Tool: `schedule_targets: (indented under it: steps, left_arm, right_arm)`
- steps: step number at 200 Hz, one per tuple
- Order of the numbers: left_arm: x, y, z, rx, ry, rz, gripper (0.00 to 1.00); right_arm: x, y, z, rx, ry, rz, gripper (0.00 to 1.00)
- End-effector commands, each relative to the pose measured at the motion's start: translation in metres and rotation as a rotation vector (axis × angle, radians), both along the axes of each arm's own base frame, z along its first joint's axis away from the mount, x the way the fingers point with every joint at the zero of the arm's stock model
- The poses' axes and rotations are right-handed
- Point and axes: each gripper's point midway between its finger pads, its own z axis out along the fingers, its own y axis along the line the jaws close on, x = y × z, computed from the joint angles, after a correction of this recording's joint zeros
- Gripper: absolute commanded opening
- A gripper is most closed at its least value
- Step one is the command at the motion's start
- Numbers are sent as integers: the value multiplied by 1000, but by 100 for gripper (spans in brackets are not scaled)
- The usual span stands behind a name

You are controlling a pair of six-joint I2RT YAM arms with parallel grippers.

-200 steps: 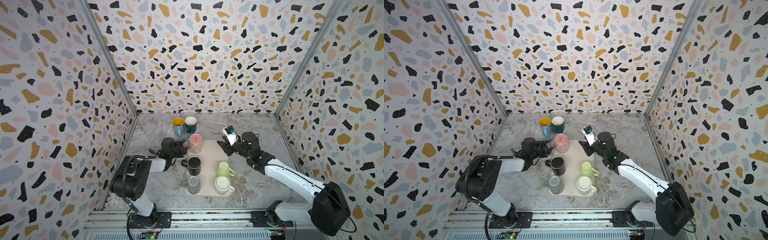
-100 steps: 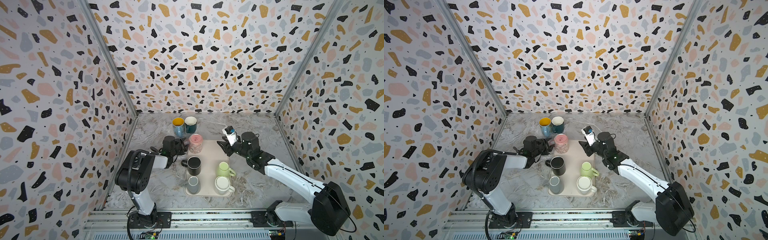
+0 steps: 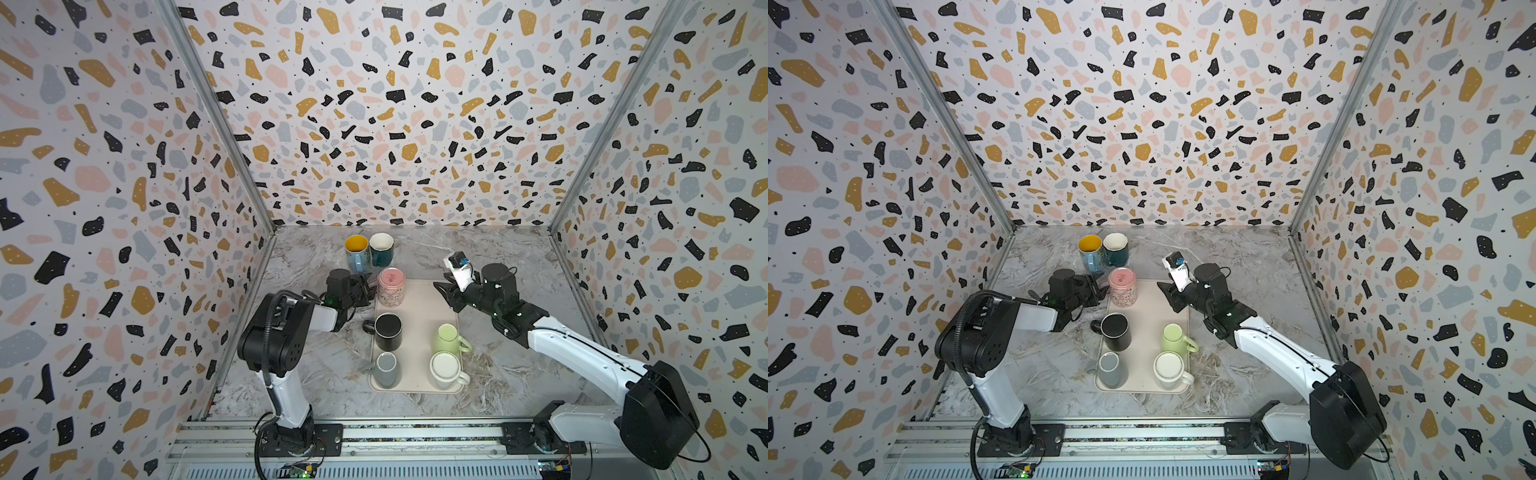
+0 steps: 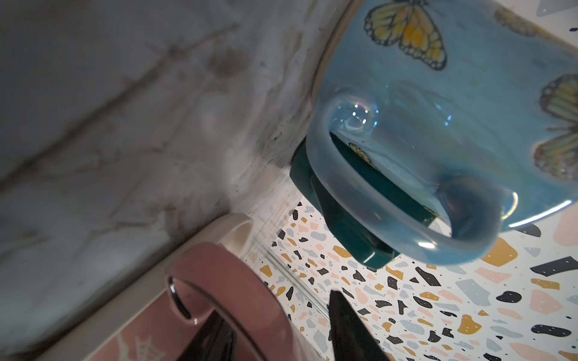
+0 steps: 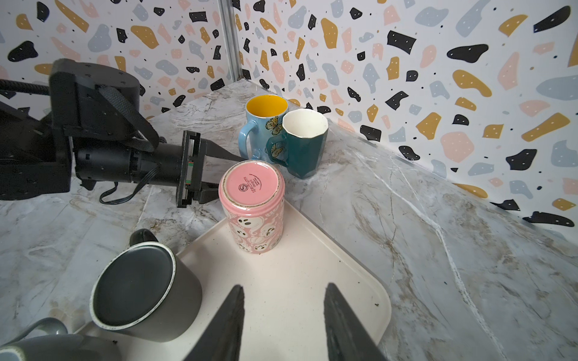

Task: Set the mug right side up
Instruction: 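Lift the pink mug off the tray by its handle with the left gripper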

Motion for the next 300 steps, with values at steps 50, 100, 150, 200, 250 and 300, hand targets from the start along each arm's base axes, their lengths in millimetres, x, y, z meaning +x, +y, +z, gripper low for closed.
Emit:
schedule_targets:
  steps: [50, 100, 150, 200, 250, 300]
  left_arm:
    - [21, -6, 18, -27, -77, -15, 47]
    - [24, -9, 11, -43, -65, -24, 47]
    - [30, -12, 14, -54, -86, -28, 41]
    - [30, -16, 14, -68, -100, -53, 27]
    - [33, -18, 15, -96, -123, -55, 10]
    - [41, -22, 32, -138, -188, -62, 0]
  right_arm:
    - [8, 3, 15, 18, -14, -12, 43]
    - [9, 3, 15, 15, -10, -12, 43]
    - [11, 3, 13, 8, -10, -18, 44]
    - [11, 3, 9, 5, 0, -16, 44]
    - [11, 3, 9, 3, 0, -17, 44]
    - [11, 3, 9, 3, -1, -18, 44]
